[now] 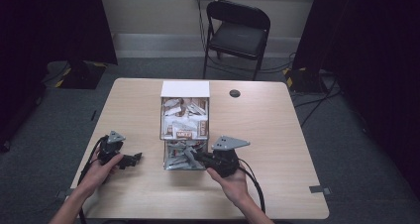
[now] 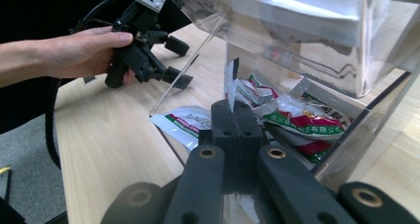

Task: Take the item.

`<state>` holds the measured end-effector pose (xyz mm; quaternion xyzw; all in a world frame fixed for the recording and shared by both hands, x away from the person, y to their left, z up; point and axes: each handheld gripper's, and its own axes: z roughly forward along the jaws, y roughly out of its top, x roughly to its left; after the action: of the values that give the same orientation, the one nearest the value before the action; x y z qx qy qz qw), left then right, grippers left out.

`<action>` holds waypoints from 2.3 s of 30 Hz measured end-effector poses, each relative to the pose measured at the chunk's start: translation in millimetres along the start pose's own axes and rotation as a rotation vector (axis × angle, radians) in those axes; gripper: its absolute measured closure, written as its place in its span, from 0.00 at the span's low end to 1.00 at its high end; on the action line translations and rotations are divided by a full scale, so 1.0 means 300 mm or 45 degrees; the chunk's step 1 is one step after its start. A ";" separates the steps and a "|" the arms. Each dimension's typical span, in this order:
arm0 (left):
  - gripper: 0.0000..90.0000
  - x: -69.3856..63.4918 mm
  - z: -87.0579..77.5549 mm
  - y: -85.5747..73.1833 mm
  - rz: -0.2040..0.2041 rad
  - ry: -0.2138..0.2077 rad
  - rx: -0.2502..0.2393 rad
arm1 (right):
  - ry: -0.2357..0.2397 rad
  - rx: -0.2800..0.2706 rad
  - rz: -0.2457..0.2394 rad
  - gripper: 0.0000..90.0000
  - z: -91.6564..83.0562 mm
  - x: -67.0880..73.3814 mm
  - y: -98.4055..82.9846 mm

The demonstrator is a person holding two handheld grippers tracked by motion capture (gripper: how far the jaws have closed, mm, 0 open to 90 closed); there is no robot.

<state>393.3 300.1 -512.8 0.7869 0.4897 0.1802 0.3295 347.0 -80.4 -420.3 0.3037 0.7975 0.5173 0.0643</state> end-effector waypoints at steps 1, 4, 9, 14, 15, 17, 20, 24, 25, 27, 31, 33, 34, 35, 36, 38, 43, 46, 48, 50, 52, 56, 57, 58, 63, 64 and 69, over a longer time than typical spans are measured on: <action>0.00 0.000 0.000 0.000 0.000 0.000 0.000 | 0.001 -0.001 -0.001 1.00 -0.002 0.001 0.001; 0.00 0.000 0.000 0.000 0.000 0.000 0.000 | 0.000 -0.007 0.003 1.00 -0.006 0.004 0.002; 0.00 0.000 0.000 0.000 0.000 0.000 0.000 | 0.003 -0.017 0.000 1.00 -0.018 0.006 0.007; 0.00 0.000 0.000 0.000 0.000 0.000 0.000 | 0.008 -0.033 -0.002 1.00 -0.032 0.008 0.013; 0.00 0.000 0.000 0.000 0.000 0.000 0.000 | 0.009 -0.036 -0.002 1.00 -0.034 0.008 0.014; 0.00 0.000 0.000 0.000 0.000 0.000 0.001 | 0.010 -0.039 -0.003 1.00 -0.039 0.010 0.015; 0.00 0.000 0.000 0.000 -0.002 0.000 0.001 | 0.010 -0.047 -0.005 1.00 -0.048 0.012 0.019; 0.00 0.000 0.000 0.000 0.000 0.000 0.000 | 0.011 -0.053 -0.005 1.00 -0.059 0.014 0.022; 0.00 0.000 0.000 0.000 0.000 0.001 0.000 | 0.012 -0.054 -0.004 1.00 -0.062 0.014 0.022; 0.00 0.000 0.000 0.000 0.000 0.000 0.000 | 0.013 -0.057 -0.002 1.00 -0.068 0.016 0.023; 0.00 0.000 0.000 0.000 0.000 0.000 0.000 | 0.012 -0.064 -0.005 1.00 -0.081 0.019 0.024; 0.00 0.000 0.000 0.000 0.000 0.000 0.000 | 0.010 -0.070 -0.001 1.00 -0.091 0.018 0.027; 0.00 0.000 0.000 0.000 -0.001 -0.001 0.001 | 0.002 -0.075 0.000 1.00 -0.098 0.018 0.028; 0.00 0.000 0.000 0.000 0.000 0.000 0.000 | -0.003 -0.082 0.001 1.00 -0.103 0.017 0.029; 0.00 0.000 0.000 0.000 0.000 0.001 0.000 | -0.010 -0.085 0.001 1.00 -0.108 0.017 0.030; 0.00 0.000 0.000 0.000 0.000 0.000 0.000 | -0.012 -0.088 0.004 1.00 -0.119 0.012 0.031; 0.00 0.000 0.000 0.000 0.000 0.000 0.000 | -0.018 -0.094 0.000 1.00 -0.142 0.003 0.026; 0.00 0.000 0.000 0.000 0.000 0.000 0.000 | -0.031 -0.107 0.005 1.00 -0.157 -0.004 0.029; 0.00 0.000 0.000 0.000 0.000 0.000 0.000 | -0.031 -0.111 0.005 1.00 -0.160 -0.006 0.030; 0.00 0.000 0.000 0.000 -0.001 -0.001 0.002 | -0.037 -0.109 0.009 1.00 -0.172 -0.010 0.030; 0.00 0.000 0.000 0.000 0.000 0.001 0.000 | -0.039 -0.104 0.012 1.00 -0.176 -0.012 0.026; 0.00 0.000 0.000 0.000 0.003 0.001 0.001 | -0.043 -0.102 0.014 1.00 -0.187 -0.018 0.024; 0.00 0.000 0.000 0.000 0.002 0.000 0.003 | -0.043 -0.099 0.013 1.00 -0.190 -0.019 0.023; 0.00 0.000 0.000 0.000 0.002 0.000 0.003 | -0.049 -0.098 0.012 1.00 -0.195 -0.022 0.019; 0.00 0.000 0.000 0.000 0.001 0.000 0.002 | -0.095 -0.106 0.025 1.00 -0.236 -0.053 -0.004; 0.00 0.000 0.000 0.000 0.001 0.001 0.002 | -0.099 -0.118 0.025 1.00 -0.243 -0.056 -0.005; 0.00 0.000 0.000 0.000 0.002 0.002 0.001 | -0.131 -0.114 0.017 1.00 -0.273 -0.079 0.007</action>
<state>393.4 300.2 -512.9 0.7874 0.4893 0.1807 0.3286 332.9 -157.1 -386.0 0.3319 0.7673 0.5365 0.1153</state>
